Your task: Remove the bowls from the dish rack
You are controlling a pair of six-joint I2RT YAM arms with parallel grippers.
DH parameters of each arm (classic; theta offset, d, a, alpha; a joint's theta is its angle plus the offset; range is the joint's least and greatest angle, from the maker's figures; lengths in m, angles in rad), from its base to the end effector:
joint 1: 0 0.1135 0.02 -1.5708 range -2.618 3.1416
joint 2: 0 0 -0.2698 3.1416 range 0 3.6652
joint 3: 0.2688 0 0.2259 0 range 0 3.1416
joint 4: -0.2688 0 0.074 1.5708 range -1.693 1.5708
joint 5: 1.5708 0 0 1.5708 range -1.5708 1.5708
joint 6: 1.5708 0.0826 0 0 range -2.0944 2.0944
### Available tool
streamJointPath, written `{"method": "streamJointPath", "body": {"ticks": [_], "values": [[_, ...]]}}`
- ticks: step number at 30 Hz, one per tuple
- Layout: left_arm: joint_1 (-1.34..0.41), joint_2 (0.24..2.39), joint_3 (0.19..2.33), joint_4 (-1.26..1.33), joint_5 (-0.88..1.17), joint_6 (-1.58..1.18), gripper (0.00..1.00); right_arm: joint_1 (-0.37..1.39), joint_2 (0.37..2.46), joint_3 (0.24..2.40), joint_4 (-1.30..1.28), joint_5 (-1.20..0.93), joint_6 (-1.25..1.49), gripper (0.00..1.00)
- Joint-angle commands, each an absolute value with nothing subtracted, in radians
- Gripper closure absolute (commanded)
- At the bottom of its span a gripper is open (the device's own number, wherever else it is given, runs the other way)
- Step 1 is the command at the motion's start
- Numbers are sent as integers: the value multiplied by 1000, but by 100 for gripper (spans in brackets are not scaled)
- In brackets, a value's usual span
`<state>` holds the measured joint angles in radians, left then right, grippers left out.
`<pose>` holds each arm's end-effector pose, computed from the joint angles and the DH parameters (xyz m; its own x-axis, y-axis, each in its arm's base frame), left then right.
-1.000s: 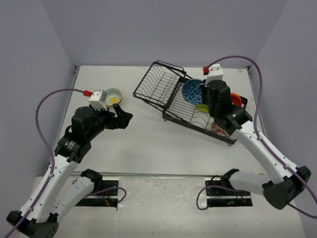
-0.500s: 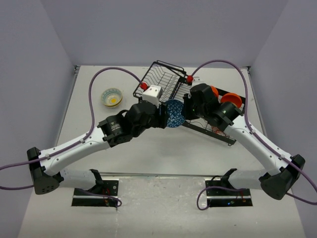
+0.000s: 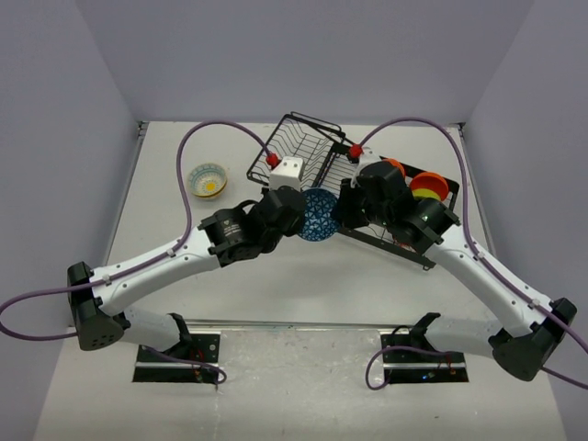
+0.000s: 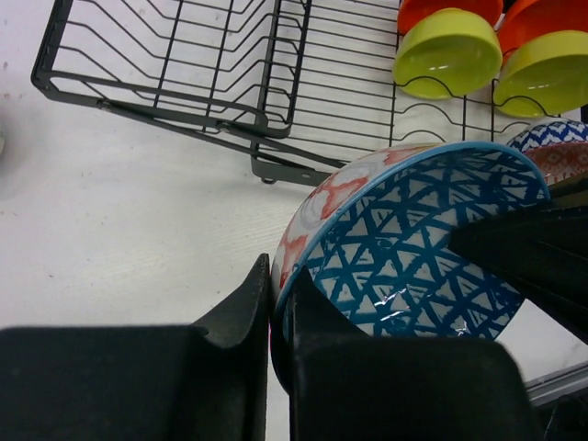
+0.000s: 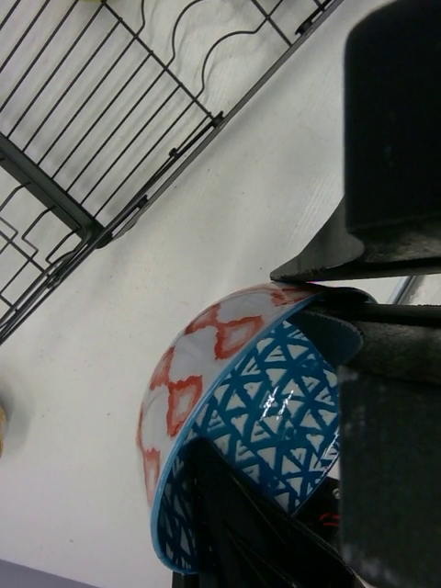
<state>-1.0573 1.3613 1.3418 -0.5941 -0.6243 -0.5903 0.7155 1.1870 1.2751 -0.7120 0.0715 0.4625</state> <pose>0.1885 -0.2359 0.3519 -0.4977 -0.0369 -0.8666 0.2347 0.9561 -0.1755 0.1983 0.1645 0.3512 -0.6670 0.0099 -0.7450 -0.3497 0.8788 0.3248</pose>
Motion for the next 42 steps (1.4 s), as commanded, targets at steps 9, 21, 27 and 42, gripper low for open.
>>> {"method": "streamJointPath", "body": {"ticks": [9,21,27,42], "values": [[-548,1079,1117,-686,-692,-772,100,718,1045,1229,-591,127,491,1],[409,1248,764,-367,-42,-756,100,715,769,1115,-663,277,439,1],[376,1328,790,-319,-96,-813,100,713,669,1104,-721,269,423,1],[324,1391,726,-216,-57,-830,35,713,630,1108,-807,380,356,1]]}}
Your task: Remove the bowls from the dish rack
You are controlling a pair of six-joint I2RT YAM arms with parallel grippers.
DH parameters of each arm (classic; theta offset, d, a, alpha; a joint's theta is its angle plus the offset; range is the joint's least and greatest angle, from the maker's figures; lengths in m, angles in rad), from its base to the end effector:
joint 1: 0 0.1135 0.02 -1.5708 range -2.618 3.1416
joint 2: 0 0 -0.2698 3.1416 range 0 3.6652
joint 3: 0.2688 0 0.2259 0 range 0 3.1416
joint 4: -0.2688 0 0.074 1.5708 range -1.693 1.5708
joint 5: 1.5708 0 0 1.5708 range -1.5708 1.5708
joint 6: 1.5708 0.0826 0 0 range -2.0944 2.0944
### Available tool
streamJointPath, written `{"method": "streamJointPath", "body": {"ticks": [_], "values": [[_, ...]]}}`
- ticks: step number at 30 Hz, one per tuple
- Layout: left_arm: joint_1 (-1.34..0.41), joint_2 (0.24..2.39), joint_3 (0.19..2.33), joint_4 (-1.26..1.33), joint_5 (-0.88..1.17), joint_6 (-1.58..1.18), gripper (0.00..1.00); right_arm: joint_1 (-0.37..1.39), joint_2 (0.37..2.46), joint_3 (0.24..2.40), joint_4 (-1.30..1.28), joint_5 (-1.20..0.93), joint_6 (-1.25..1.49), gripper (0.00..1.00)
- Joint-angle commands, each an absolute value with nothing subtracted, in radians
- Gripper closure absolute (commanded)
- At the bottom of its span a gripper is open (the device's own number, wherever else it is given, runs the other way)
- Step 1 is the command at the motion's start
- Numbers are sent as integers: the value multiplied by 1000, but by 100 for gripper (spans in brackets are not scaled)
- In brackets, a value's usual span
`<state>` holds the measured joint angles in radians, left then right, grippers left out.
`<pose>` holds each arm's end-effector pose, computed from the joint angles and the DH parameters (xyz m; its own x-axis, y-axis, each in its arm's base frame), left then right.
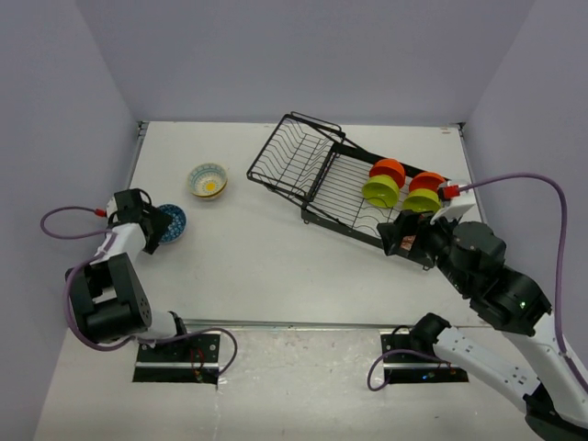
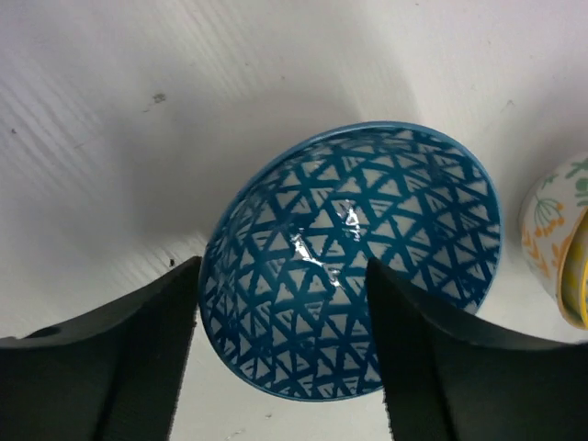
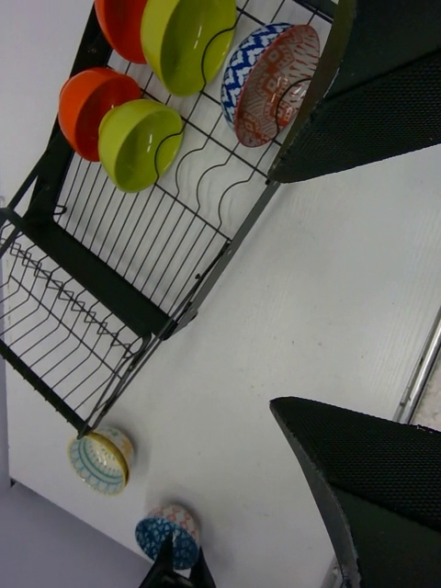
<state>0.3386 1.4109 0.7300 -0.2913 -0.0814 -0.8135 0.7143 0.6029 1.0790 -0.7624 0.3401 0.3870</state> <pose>0.2544 0.0967 0.1602 -0.2633 -0.8606 -0.4359 -0.8234 0.4360 -0.3633 0.1008 0.0509 0.3767 -0.3394 0.1766 -0.9239 -0.2675 0.9235 0.2748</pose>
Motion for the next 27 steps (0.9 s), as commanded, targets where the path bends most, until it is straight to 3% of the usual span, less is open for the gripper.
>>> {"method": "streamJointPath", "body": {"ticks": [1,2,4,7,14,17,19,27], "values": [[321,1378,719,-221,-57,-830,25,713,640,1111,-813,385,348,1],[321,1341,718,-230,-63,-830,12,713,649,1111,-818,388,341,1],[321,1295,716,-262,-60,-828,0,713,679,1109,-830,390,302,1],[321,1154,729,-348,-58,-786,0,713,721,1098,-825,396,237,1],[314,683,825,-497,78,-623,0,713,900,913,-744,834,-59,1],[301,624,860,-521,309,-539,0,713,888,786,-560,824,-312,1],[276,632,896,-589,357,-456,0,710,862,740,-430,758,-462,1],[-61,641,871,-638,94,-364,0,663,946,686,-370,755,-592,2]]}}
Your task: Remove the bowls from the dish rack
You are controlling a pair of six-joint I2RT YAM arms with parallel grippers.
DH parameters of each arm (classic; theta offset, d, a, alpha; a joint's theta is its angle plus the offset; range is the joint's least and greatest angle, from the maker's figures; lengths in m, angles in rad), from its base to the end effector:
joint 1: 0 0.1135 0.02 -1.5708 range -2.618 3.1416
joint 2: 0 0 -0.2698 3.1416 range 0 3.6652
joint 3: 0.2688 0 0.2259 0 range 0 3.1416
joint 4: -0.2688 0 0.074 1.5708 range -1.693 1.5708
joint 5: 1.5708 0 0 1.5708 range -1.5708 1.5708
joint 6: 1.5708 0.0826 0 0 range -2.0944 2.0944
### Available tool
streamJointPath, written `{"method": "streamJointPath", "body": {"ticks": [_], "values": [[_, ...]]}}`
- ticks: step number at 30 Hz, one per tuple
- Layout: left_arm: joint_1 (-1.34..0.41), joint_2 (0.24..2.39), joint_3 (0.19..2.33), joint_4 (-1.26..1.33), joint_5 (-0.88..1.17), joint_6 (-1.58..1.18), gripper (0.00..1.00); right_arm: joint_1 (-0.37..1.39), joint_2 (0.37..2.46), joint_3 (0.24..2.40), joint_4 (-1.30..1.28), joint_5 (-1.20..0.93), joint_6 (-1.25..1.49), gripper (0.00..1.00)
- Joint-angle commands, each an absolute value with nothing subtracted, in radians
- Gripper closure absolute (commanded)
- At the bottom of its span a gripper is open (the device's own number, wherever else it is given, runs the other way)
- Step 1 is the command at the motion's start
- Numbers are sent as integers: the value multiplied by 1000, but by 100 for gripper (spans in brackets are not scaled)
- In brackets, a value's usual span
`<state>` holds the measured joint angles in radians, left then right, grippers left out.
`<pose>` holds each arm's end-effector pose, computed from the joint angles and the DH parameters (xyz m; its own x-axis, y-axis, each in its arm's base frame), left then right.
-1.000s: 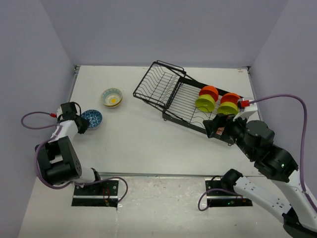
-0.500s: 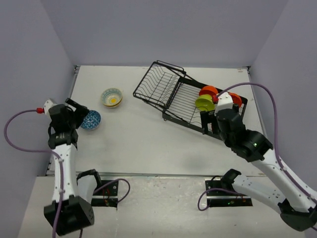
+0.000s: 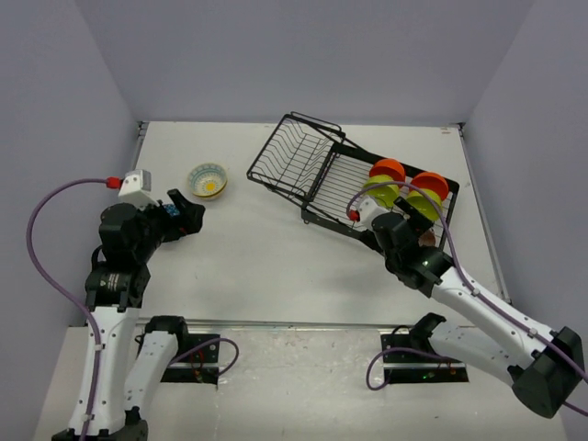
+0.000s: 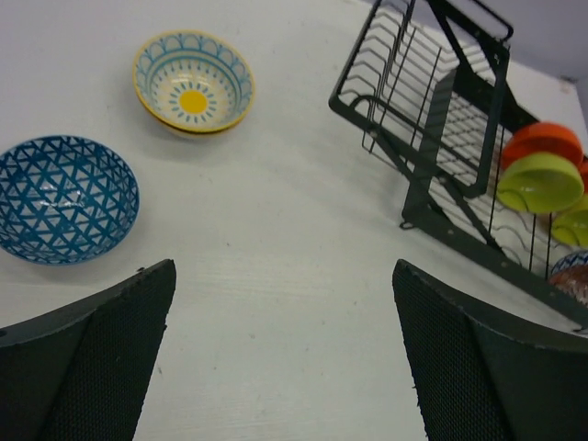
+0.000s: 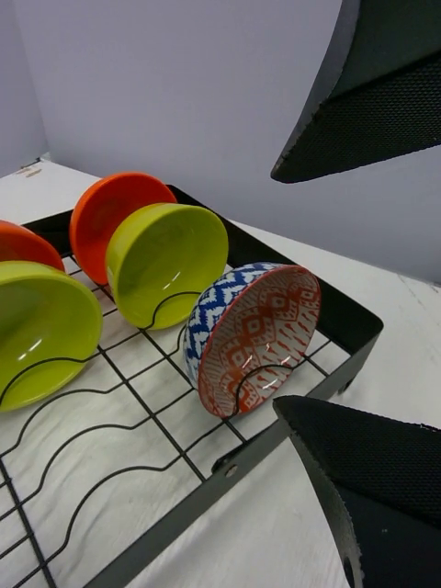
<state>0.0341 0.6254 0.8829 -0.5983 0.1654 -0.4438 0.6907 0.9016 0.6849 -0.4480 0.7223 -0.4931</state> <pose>0.1435 -0.0087 0.3330 -0.3538 -0.4358 -0.8276 -0.0337 0.8902 -0.4544 0.1776 0.0759 0.2530 -0.3824 -0.7768 -0.5003 -0.2928 0.6154 -0.7318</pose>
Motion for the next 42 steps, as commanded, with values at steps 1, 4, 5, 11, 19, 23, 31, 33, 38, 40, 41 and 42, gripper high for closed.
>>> {"method": "streamJointPath", "body": {"ticks": [1,4,5,11,19,23,31,33,38,40,41,42], "values": [[-87,650,865,-637,69,-364,0,652,957,677,-370,740,-589,3],[-144,657,861,-627,9,-368,0,612,991,660,-365,727,-586,7],[-146,655,858,-624,17,-368,0,606,1000,647,-350,739,-595,9],[-152,646,818,-584,66,-367,0,516,1077,652,-270,716,-607,31],[-170,641,818,-575,75,-362,0,460,1193,640,-183,735,-627,42],[-170,637,816,-571,75,-362,0,451,1242,623,-91,770,-666,61],[-170,627,815,-568,75,-362,0,451,1263,592,-6,847,-709,78],[-170,626,813,-566,75,-362,0,453,1243,588,-6,851,-718,84],[-170,617,813,-566,72,-364,0,453,1227,577,23,879,-741,100],[-172,617,813,-568,72,-364,0,451,1217,571,37,887,-742,100],[-170,615,813,-566,72,-364,0,453,1213,566,47,891,-756,100],[-170,614,811,-566,72,-364,0,453,1210,563,57,906,-762,100]]}}
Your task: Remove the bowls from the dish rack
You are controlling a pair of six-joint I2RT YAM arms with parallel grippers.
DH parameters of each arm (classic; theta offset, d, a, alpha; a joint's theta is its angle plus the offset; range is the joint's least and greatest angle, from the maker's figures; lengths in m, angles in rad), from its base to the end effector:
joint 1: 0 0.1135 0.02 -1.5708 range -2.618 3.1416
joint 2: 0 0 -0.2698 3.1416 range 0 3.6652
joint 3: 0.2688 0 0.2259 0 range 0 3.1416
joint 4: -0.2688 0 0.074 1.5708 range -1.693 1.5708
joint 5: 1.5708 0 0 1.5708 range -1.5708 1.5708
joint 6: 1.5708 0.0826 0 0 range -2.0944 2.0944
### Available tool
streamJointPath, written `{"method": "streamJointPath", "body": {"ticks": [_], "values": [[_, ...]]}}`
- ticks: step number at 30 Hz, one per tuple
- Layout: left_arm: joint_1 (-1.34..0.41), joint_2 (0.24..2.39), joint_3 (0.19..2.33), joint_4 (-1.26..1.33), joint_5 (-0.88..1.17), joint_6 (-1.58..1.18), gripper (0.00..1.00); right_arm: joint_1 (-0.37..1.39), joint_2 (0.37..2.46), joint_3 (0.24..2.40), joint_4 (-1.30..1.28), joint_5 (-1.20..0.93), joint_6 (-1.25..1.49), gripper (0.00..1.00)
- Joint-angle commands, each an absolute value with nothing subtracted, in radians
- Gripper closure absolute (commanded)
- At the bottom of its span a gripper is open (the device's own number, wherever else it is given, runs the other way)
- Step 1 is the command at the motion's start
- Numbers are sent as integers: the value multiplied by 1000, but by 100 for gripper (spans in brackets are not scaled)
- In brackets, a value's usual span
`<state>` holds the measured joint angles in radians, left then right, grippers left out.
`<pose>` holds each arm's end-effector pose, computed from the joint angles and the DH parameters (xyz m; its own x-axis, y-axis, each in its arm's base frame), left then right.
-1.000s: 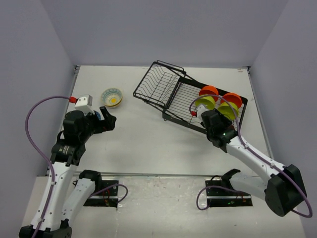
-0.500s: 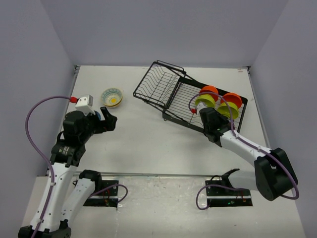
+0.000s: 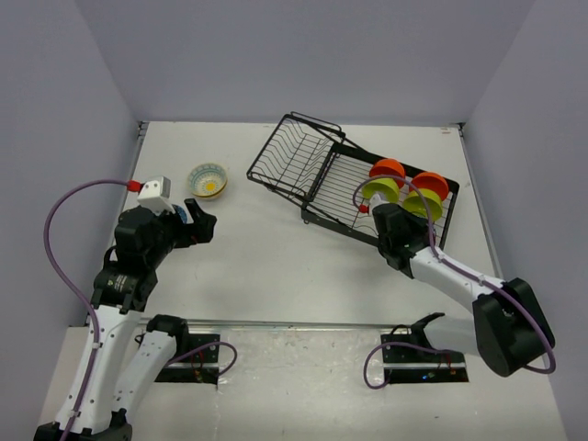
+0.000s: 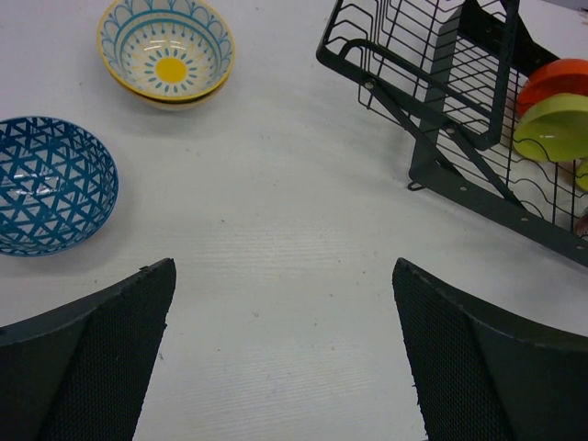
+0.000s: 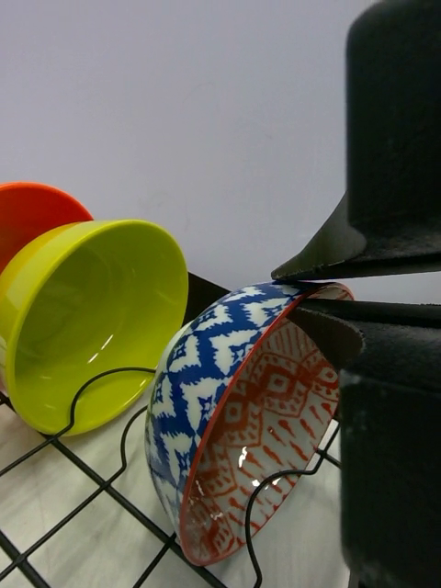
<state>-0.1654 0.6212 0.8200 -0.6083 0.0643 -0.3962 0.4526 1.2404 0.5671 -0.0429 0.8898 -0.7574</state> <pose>0.1429 -0.0292 0.3101 -0.4481 -0.3156 -0.8364 0.0537 0.9244 -0.3776 0.2396 0.0451 0.1971 -0.6020 -0.7737 -0.1977 -0.2227 0.4004 -0.8889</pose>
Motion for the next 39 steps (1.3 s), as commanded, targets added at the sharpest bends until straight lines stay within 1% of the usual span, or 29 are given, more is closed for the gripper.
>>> {"method": "streamJointPath", "body": {"ticks": [1,9,13,18,21,23,24,25,26,27,28,29,30,31,32,33,34,36,37,39], "values": [[-170,614,811,-565,74,-364,0,451,1206,561,78,916,-781,100],[-172,597,810,-568,66,-367,0,453,1177,505,276,973,-899,100],[-170,595,810,-566,63,-368,0,454,1143,479,432,1003,-989,100],[-170,589,808,-566,63,-368,0,454,1079,479,465,1014,-1023,100],[-170,586,807,-566,61,-368,0,454,1037,505,437,1022,-1000,100],[-170,586,807,-565,63,-368,0,456,1016,561,321,1008,-899,100],[-170,586,807,-565,66,-368,0,456,997,596,155,993,-752,100],[-170,584,808,-565,69,-367,0,456,988,635,61,971,-670,100],[-170,580,813,-561,83,-364,0,456,980,719,-10,945,-585,100],[-170,572,811,-551,92,-364,0,457,971,767,-163,933,-414,100],[-170,551,805,-534,106,-368,0,457,968,816,-249,916,-326,100],[-170,540,802,-499,133,-371,0,457,966,921,-326,888,-234,100],[-170,532,799,-486,146,-379,0,460,965,977,-466,809,-83,100],[-170,535,805,-477,161,-397,0,466,976,1029,-541,764,-21,100],[-170,546,817,-465,196,-405,0,474,982,1128,-643,721,56,100],[-170,566,831,-460,218,-416,0,479,988,1168,-670,666,110,100],[-170,607,865,-453,242,-435,0,489,997,1196,-686,537,188,100],[-176,641,903,-398,281,-474,0,502,1006,1249,-693,400,276,100],[-184,676,919,-378,278,-483,0,503,1012,1244,-677,236,297,100],[-253,719,968,-362,223,-498,0,508,1014,1214,-579,96,378,100]]}}
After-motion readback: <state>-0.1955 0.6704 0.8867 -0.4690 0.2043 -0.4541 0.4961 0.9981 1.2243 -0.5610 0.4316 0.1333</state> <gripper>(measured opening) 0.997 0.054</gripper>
